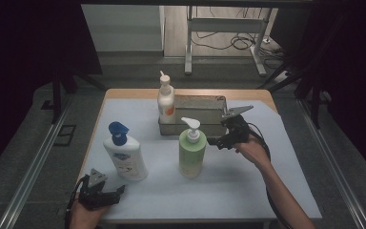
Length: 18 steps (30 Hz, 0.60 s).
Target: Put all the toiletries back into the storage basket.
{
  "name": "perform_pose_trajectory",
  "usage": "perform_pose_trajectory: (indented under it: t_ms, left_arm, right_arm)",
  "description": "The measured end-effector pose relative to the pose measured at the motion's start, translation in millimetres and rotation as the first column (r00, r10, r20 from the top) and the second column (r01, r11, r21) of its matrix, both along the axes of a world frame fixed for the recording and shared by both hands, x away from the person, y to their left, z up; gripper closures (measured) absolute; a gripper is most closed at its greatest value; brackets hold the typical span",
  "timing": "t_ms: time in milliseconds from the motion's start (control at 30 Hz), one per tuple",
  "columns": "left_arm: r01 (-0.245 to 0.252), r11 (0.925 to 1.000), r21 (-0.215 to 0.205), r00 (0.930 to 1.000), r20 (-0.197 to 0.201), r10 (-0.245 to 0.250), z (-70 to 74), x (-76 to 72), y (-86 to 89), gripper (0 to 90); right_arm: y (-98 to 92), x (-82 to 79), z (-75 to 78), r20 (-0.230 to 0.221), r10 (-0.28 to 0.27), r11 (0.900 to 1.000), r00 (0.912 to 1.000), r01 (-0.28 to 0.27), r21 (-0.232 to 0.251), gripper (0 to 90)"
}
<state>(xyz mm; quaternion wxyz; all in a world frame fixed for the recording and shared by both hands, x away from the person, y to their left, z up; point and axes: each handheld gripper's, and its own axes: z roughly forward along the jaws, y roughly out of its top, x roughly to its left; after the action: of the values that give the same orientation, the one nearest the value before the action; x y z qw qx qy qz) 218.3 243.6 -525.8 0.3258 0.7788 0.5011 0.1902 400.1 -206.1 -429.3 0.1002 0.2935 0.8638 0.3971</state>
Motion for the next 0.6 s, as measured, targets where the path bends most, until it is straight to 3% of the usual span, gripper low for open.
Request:
perform_pose_trajectory:
  t_ms: [600]
  left_arm:
    - [-0.001, 1.0, 0.001, 1.0, 0.0, 0.001, 0.0, 0.0, -0.2, 12.9]
  right_arm:
    - [-12.3, -47.7, -5.0, -0.01, 0.063, 0.998, 0.9979, -0.063, 0.014, 0.0]
